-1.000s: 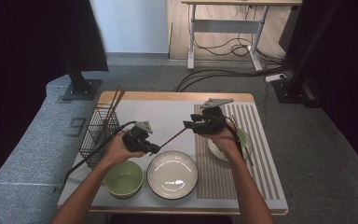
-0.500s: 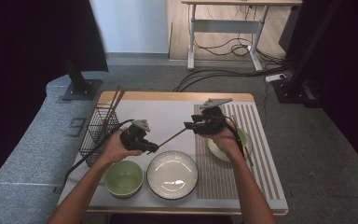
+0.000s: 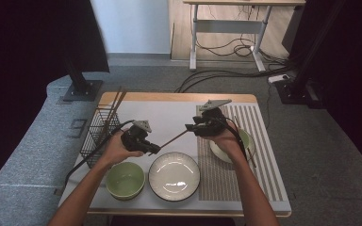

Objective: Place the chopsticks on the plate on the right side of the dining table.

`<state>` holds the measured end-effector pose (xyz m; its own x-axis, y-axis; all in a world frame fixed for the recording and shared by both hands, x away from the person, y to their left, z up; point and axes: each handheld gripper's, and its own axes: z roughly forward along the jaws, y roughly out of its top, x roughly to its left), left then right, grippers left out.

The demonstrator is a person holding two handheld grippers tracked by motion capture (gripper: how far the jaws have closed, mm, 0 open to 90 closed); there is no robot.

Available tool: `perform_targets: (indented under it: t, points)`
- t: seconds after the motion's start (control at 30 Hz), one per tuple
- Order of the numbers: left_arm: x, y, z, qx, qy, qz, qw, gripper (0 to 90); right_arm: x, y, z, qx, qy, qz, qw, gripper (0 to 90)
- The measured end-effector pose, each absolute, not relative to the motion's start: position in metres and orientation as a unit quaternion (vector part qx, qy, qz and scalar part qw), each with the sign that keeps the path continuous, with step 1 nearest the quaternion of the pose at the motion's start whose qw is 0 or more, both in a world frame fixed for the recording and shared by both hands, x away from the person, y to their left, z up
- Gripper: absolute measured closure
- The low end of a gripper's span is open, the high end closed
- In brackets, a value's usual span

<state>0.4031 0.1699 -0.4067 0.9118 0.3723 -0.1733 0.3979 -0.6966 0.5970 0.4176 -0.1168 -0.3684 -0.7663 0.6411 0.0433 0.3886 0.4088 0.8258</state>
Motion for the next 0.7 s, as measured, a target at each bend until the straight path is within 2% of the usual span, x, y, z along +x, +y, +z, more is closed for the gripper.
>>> perform_targets:
  t: [0.7]
  points:
    - [0.4028, 0.1722, -0.4054, 0.921, 0.196, -0.021, 0.336, 86.7, 0.4200, -0.1182, -0.3731, 0.302, 0.840, 0.431, 0.133, 51.1]
